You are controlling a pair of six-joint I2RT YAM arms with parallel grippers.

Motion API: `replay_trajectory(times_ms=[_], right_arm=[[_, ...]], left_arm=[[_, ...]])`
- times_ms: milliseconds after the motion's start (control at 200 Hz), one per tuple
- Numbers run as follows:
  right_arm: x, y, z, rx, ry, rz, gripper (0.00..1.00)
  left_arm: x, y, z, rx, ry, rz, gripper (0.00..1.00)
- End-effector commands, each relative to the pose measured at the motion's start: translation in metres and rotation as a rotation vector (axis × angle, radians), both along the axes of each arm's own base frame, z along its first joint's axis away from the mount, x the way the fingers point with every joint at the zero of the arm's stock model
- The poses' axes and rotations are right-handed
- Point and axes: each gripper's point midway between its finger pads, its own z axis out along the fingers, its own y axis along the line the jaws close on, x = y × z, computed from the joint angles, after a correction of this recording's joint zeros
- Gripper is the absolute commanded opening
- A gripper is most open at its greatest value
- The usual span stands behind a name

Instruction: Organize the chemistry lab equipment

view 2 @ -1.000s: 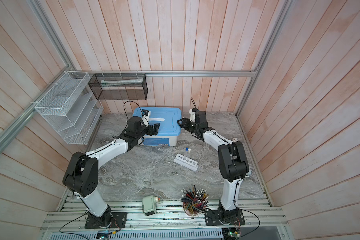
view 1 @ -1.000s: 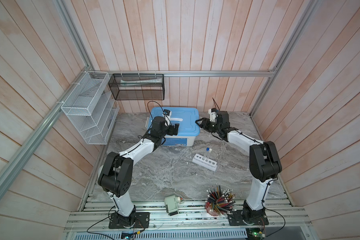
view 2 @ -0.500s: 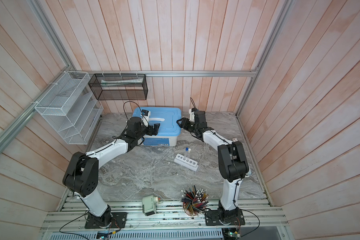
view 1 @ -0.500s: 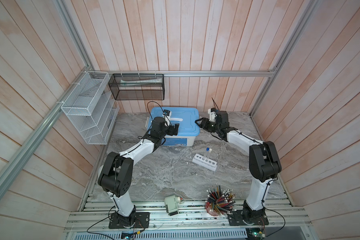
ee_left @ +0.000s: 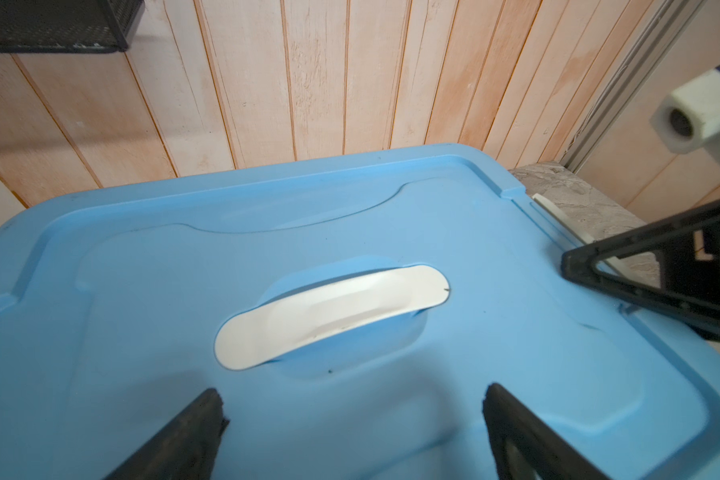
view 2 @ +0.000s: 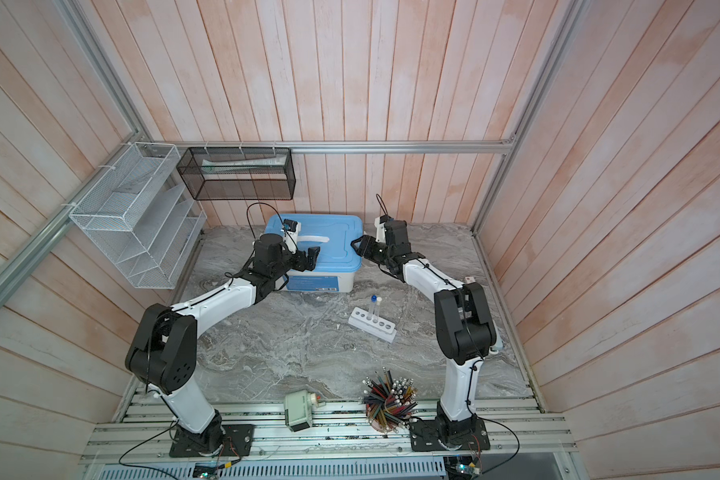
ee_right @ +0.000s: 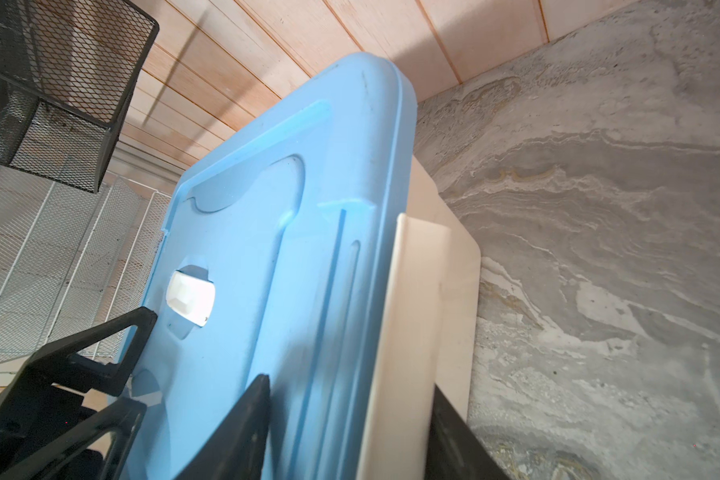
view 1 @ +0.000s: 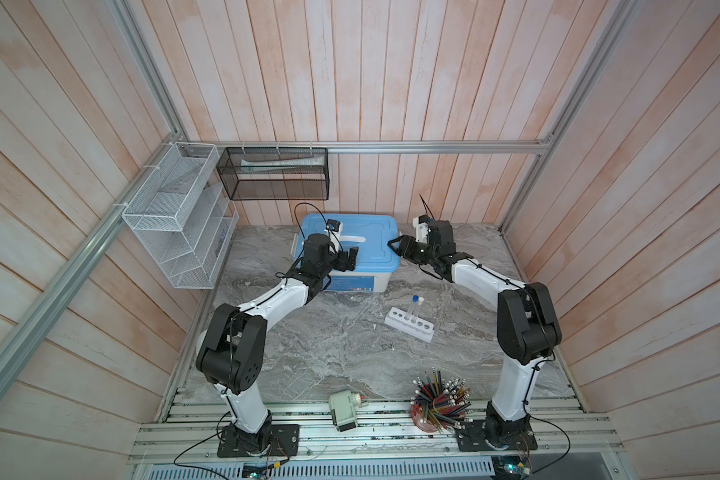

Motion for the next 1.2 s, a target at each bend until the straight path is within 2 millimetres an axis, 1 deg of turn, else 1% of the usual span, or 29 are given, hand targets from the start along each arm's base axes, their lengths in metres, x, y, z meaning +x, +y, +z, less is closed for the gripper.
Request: replay_trajectory(times_ms=[0,225,760,1195], right_arm=[[0.0005,0.0052,-0.0156,-0.045,0.030,0.010,0.55],[0.0027,0.0047,-0.0126,-0.063,0.023,0.001,0.52],[0.0036,0.0044,-0.0146,-0.141,0.020,-0.025,0.48],[0.0054,0.0041,-0.0186,-0.227,0.032,-0.052,0.42]], left_arm=[[-0.0072,-0.0057,-0.0248,0.015,0.070,-0.024,0.98],[-0.0078,-0.0045,-0.0247,0.017,0.068,-0.022,0.99],[-0.0090,-0.0036,-0.0265,0.014,0.070,-0.019,0.99],[-0.0107,-0.0032,-0.0275,0.013,0.073,-0.020,0.99]])
